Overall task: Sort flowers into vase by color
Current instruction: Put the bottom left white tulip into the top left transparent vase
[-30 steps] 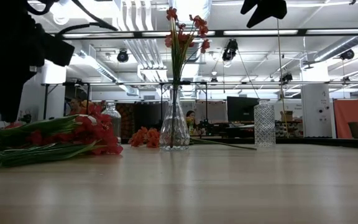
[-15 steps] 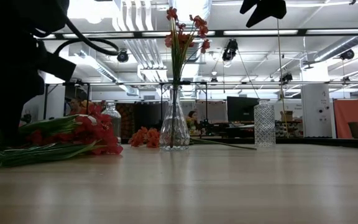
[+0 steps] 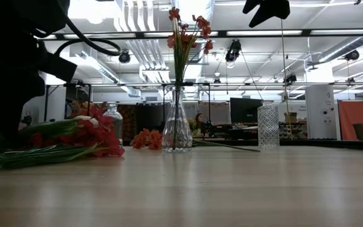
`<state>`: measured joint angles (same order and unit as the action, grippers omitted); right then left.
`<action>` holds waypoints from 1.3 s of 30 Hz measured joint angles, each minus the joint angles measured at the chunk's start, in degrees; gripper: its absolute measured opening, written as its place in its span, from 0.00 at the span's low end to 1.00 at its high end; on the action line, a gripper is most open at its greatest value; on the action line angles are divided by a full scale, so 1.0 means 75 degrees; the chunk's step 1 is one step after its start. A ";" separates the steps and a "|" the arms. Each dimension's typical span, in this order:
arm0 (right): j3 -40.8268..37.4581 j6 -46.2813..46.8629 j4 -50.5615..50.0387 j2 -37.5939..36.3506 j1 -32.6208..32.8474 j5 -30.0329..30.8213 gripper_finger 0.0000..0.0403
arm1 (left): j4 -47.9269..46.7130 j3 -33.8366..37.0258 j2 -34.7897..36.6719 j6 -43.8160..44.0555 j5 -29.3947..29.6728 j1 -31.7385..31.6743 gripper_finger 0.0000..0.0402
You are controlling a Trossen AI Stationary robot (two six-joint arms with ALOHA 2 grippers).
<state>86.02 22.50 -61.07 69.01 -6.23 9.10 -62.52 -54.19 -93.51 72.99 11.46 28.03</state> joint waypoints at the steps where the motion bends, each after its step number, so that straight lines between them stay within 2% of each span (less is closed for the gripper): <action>1: 0.0000 0.0000 0.0002 0.0000 0.0001 0.0000 0.61 | 0.0000 0.0000 0.0000 0.0000 0.0000 0.0000 0.07; 6: 0.0000 0.0000 0.0005 0.0003 0.0001 0.0001 0.61 | -0.0003 0.0000 0.0020 -0.0054 0.0002 0.0000 0.02; 14: -0.0008 -0.0070 0.0008 0.0003 0.0002 0.0003 0.61 | -0.0317 -0.0157 0.0668 -0.0122 0.0065 0.0052 0.00; 20: -0.0100 -0.0149 0.0016 0.0003 0.0022 0.0009 0.61 | -0.0338 -0.0307 0.1724 -0.0122 0.0790 0.0278 0.00; 27: -0.0336 -0.0207 0.0179 0.0003 0.0220 0.0079 0.61 | -0.0188 -0.0385 0.3021 -0.0407 0.2479 0.0481 0.00; 30: -0.0377 -0.0300 0.0288 0.0006 0.0395 0.0211 0.61 | 0.0595 -0.0393 0.3526 -0.1230 0.3298 0.0487 0.00; 33: -0.0399 -0.0404 0.0416 0.0006 0.0584 0.0468 0.61 | 0.2406 -0.0393 0.3972 -0.2974 0.4005 0.0487 0.00; 36: -0.0433 -0.0427 0.0427 0.0006 0.0783 0.0890 0.61 | 0.4275 -0.0391 0.4243 -0.5163 0.4147 0.0487 0.00; 39: -0.0542 -0.0434 0.0438 -0.0016 0.0975 0.1157 0.61 | 0.5359 -0.0385 0.4460 -0.6963 0.4232 0.0487 0.00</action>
<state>81.95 19.25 -57.79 68.89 1.08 17.78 -22.33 -57.08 -60.06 20.77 43.20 31.68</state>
